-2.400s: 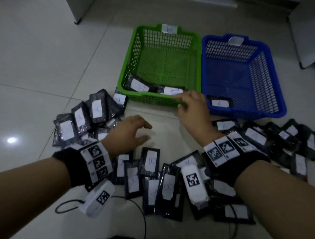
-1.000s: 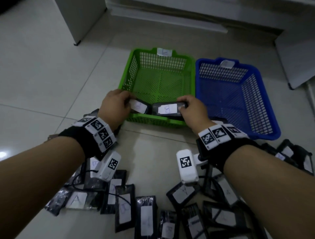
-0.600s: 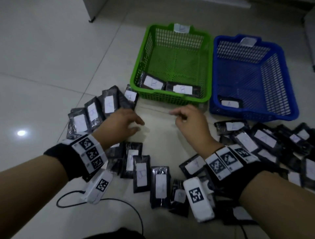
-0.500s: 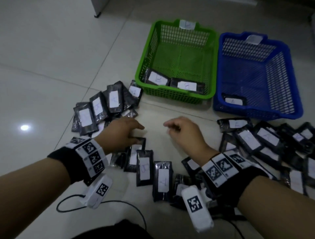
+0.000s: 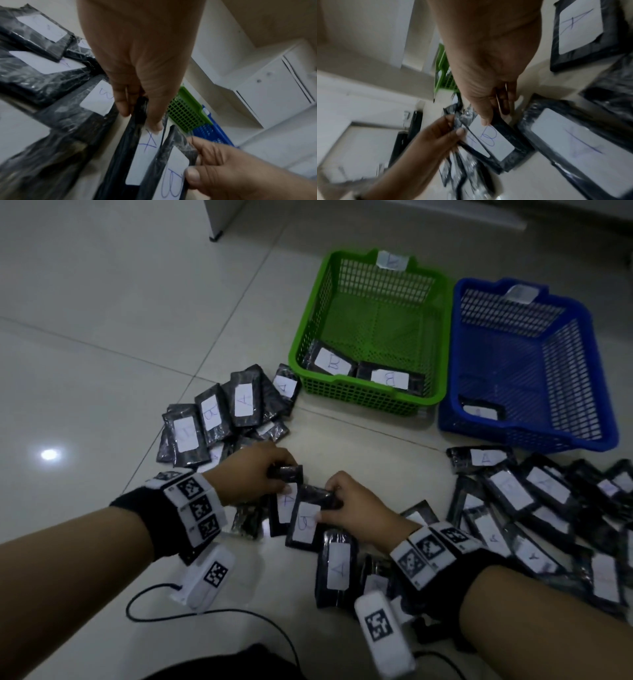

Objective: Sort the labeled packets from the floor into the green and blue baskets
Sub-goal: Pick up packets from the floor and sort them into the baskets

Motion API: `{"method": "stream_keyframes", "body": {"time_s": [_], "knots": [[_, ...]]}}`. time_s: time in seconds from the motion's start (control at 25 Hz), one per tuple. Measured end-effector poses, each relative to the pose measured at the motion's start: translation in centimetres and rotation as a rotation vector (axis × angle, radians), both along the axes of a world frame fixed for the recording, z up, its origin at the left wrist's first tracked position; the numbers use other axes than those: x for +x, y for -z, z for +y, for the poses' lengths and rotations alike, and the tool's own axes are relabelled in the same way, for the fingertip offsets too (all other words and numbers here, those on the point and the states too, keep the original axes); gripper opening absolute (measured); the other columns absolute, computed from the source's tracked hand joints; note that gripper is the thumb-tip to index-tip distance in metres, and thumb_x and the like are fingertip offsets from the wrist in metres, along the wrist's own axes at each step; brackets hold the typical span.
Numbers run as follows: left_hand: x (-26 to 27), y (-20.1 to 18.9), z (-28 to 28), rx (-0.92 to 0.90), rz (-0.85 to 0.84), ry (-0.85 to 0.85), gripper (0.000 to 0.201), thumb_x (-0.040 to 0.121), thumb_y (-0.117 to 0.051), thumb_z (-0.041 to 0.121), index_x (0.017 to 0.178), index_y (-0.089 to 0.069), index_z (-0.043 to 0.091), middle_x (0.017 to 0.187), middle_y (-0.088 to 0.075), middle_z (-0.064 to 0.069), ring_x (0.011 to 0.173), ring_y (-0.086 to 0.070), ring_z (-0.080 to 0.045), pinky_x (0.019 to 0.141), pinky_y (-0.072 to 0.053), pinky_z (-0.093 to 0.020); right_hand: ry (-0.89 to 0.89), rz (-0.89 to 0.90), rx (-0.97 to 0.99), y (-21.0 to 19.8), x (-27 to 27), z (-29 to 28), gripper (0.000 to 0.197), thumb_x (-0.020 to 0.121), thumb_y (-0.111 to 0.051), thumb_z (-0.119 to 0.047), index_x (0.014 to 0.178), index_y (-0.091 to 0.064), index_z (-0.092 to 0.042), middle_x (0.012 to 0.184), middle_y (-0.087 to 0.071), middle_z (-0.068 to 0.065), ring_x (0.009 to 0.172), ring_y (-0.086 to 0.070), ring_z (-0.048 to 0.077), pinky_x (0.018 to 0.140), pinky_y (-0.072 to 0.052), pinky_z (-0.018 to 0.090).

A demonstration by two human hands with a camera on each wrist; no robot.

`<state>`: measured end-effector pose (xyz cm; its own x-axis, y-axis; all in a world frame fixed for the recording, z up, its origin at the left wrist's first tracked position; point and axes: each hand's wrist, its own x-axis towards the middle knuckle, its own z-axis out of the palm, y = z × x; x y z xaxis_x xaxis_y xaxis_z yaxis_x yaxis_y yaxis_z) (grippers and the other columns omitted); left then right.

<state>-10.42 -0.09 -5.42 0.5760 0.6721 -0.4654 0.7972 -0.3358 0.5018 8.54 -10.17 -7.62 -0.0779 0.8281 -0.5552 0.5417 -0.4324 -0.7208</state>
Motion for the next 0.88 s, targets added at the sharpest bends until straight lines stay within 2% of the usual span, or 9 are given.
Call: {"method": "stream_keyframes", "body": {"time_s": [0.08, 0.2, 0.32, 0.4, 0.48, 0.56, 0.64, 0.72, 0.88], "knots": [[0.7, -0.8, 1.1, -0.099, -0.131, -0.158, 0.025, 0.081, -0.071, 0.030, 0.103, -0.061, 0.027, 0.100, -0.063, 0.008, 0.094, -0.062, -0.014, 0.080, -0.051, -0.024, 0.214, 0.211, 0.008, -1.5, 1.4, 1.6, 0.034, 0.080, -0.071, -0.015, 0.101, -0.044, -0.015, 0.103, -0.065, 0.014, 0.091, -0.064, 0.027, 0.080, -0.053, 0.041], [2.6, -2.2, 3.0, -0.178, -0.361, -0.360, 0.018, 0.083, -0.069, 0.022, 0.100, -0.063, 0.019, 0.096, -0.068, -0.003, 0.089, -0.067, -0.018, 0.075, -0.059, -0.029, 0.472, 0.370, 0.134, -5.1, 4.4, 5.4, 0.025, 0.091, -0.055, -0.007, 0.112, -0.045, -0.016, 0.101, -0.062, 0.005, 0.085, -0.064, 0.018, 0.061, -0.054, 0.026], [5.3, -3.5, 4.6, -0.257, -0.572, -0.495, 0.021, 0.084, -0.068, 0.017, 0.103, -0.061, 0.012, 0.100, -0.068, -0.015, 0.090, -0.069, -0.027, 0.075, -0.060, -0.040, 0.488, 0.183, 0.360, -7.8, 8.4, 9.7, 0.034, 0.092, -0.055, -0.012, 0.124, -0.049, -0.020, 0.092, -0.061, -0.005, 0.090, -0.064, 0.019, 0.071, -0.057, 0.033], [7.2, -4.2, 5.7, -0.277, -0.671, -0.534, 0.021, 0.085, -0.067, 0.014, 0.105, -0.060, 0.011, 0.100, -0.068, -0.015, 0.087, -0.069, -0.028, 0.070, -0.061, -0.037, 0.463, 0.043, 0.445, -8.9, 10.9, 12.0, 0.046, 0.090, -0.057, -0.009, 0.133, -0.048, -0.021, 0.091, -0.056, -0.006, 0.084, -0.061, 0.015, 0.070, -0.055, 0.021], [8.8, -5.0, 6.6, -0.291, -0.704, -0.537, 0.016, 0.087, -0.063, 0.010, 0.103, -0.060, 0.011, 0.096, -0.067, -0.011, 0.083, -0.068, -0.026, 0.060, -0.060, -0.028, 0.365, -0.136, 0.471, -9.2, 12.5, 13.6, 0.047, 0.089, -0.055, -0.007, 0.133, -0.050, -0.020, 0.103, -0.058, -0.001, 0.086, -0.058, 0.012, 0.065, -0.046, 0.012], [10.6, -5.5, 7.4, -0.294, -0.717, -0.495, 0.014, 0.088, -0.062, 0.008, 0.101, -0.061, 0.011, 0.097, -0.067, -0.013, 0.084, -0.067, -0.026, 0.068, -0.061, -0.035, 0.238, -0.226, 0.435, -8.7, 13.8, 14.3, 0.039, 0.090, -0.054, -0.006, 0.128, -0.057, -0.017, 0.122, -0.062, 0.003, 0.106, -0.057, 0.014, 0.081, -0.042, 0.019], [12.4, -6.2, 7.9, -0.262, -0.733, -0.481, 0.016, 0.087, -0.062, 0.007, 0.102, -0.062, 0.013, 0.098, -0.066, -0.009, 0.084, -0.066, -0.023, 0.075, -0.060, -0.039, 0.149, -0.244, 0.371, -8.0, 15.0, 13.8, 0.036, 0.091, -0.055, -0.008, 0.126, -0.060, -0.017, 0.128, -0.061, 0.004, 0.116, -0.056, 0.017, 0.092, -0.042, 0.022], [14.7, -6.9, 8.3, -0.257, -0.752, -0.487, 0.027, 0.087, -0.061, 0.006, 0.112, -0.058, 0.016, 0.099, -0.064, -0.009, 0.082, -0.065, -0.021, 0.071, -0.061, -0.037, 0.124, -0.350, 0.396, -8.0, 17.4, 12.7, 0.037, 0.091, -0.055, -0.010, 0.127, -0.060, -0.018, 0.132, -0.058, 0.006, 0.120, -0.054, 0.021, 0.100, -0.041, 0.026], [21.8, -9.1, 7.6, -0.302, -0.797, -0.449, 0.032, 0.090, -0.056, 0.002, 0.118, -0.049, 0.017, 0.090, -0.057, -0.016, 0.079, -0.064, -0.026, 0.069, -0.061, -0.040, 0.054, -0.601, 0.345, -9.6, 25.7, 6.9, 0.037, 0.092, -0.054, -0.010, 0.128, -0.057, -0.015, 0.133, -0.055, 0.009, 0.123, -0.050, 0.025, 0.100, -0.036, 0.025]]}}
